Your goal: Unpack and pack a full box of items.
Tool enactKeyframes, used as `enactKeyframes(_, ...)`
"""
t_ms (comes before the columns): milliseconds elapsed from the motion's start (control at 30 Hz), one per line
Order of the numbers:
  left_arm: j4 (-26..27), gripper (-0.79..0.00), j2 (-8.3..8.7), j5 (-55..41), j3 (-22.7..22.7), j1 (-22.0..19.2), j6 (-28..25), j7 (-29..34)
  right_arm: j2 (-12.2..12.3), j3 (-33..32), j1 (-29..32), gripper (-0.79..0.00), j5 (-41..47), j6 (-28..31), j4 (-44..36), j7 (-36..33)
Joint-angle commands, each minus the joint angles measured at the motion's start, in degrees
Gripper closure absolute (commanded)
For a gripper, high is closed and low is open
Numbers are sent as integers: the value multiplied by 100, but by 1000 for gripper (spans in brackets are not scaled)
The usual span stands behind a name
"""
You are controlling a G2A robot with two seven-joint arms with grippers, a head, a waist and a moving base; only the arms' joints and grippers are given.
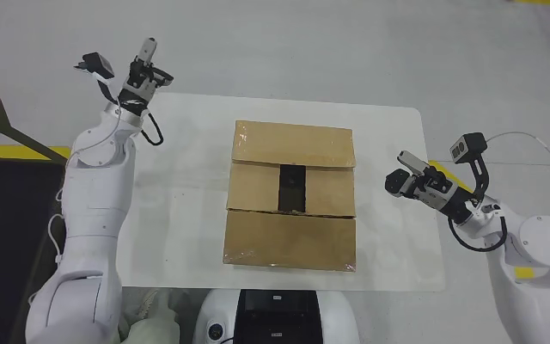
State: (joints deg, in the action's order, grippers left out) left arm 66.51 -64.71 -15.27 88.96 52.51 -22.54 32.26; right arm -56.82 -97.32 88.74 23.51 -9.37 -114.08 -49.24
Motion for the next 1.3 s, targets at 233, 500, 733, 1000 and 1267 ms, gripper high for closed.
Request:
enactKeyframes(233, 745, -785, 104, -1067, 217, 629, -76, 1922, 0, 0, 0, -785, 0, 0, 0, 0)
enactKeyframes(500, 1172, -785, 101, -1750, -44, 1032, -169, 2927, 0, 0, 0, -785, 0, 0, 0, 0)
enactKeyframes(733, 1468, -785, 127, -1972, -196, 1238, -198, 3634, 0, 0, 0, -785, 0, 0, 0, 0)
enactKeyframes(1000, 1676, -785, 149, -2326, -324, 1360, 194, 4005, 0, 0, 0, -785, 0, 0, 0, 0)
enactKeyframes(1267, 1792, -785, 150, -2218, -620, 1399, 364, 4185, 0, 0, 0, -785, 0, 0, 0, 0)
